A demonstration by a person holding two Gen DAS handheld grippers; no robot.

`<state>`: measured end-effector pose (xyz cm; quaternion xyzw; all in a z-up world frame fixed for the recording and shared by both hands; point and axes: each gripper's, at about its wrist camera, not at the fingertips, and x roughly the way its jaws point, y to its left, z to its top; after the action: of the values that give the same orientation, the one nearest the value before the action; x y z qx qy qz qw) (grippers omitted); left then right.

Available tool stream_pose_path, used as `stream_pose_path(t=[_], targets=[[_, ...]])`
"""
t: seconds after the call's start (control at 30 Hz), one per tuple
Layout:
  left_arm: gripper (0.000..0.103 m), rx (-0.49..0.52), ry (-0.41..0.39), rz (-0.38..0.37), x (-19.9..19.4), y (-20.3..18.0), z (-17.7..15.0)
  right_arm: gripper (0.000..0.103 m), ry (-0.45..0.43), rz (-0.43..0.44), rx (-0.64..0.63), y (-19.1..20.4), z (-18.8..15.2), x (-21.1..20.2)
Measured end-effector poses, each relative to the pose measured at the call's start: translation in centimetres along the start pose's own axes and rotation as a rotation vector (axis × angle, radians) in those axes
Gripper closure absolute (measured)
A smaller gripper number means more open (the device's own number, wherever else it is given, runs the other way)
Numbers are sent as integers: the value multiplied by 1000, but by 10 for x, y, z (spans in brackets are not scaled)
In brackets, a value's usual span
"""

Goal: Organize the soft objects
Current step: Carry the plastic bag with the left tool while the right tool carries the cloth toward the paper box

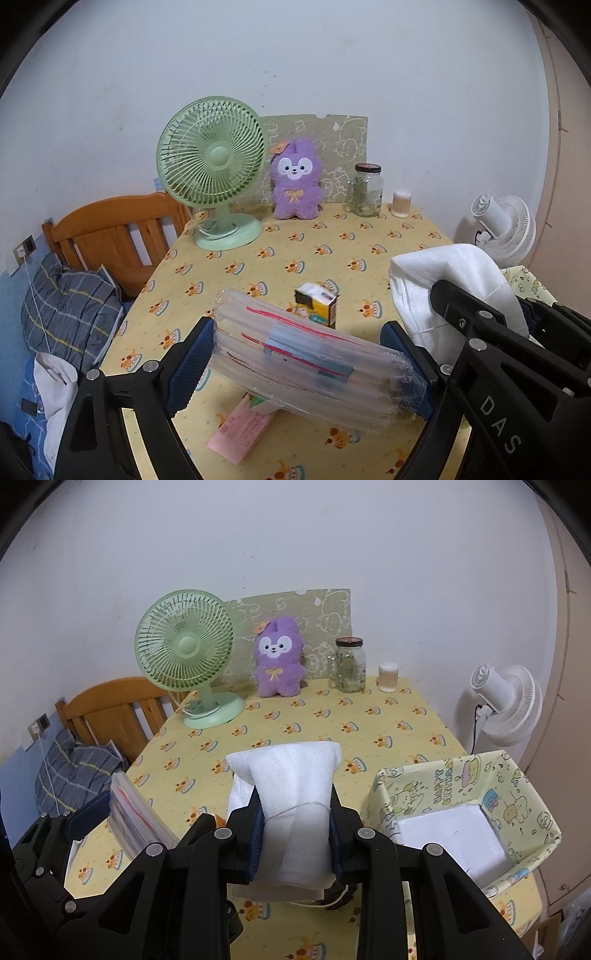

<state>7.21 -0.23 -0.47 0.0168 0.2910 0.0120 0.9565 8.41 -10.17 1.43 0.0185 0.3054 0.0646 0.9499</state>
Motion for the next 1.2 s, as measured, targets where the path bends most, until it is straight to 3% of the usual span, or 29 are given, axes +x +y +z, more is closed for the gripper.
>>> stream_pose_path(t=[1.2], targets=[[12,94,-44,-106,14,-110,25,71,-60,-83,63,-114,13,-11]])
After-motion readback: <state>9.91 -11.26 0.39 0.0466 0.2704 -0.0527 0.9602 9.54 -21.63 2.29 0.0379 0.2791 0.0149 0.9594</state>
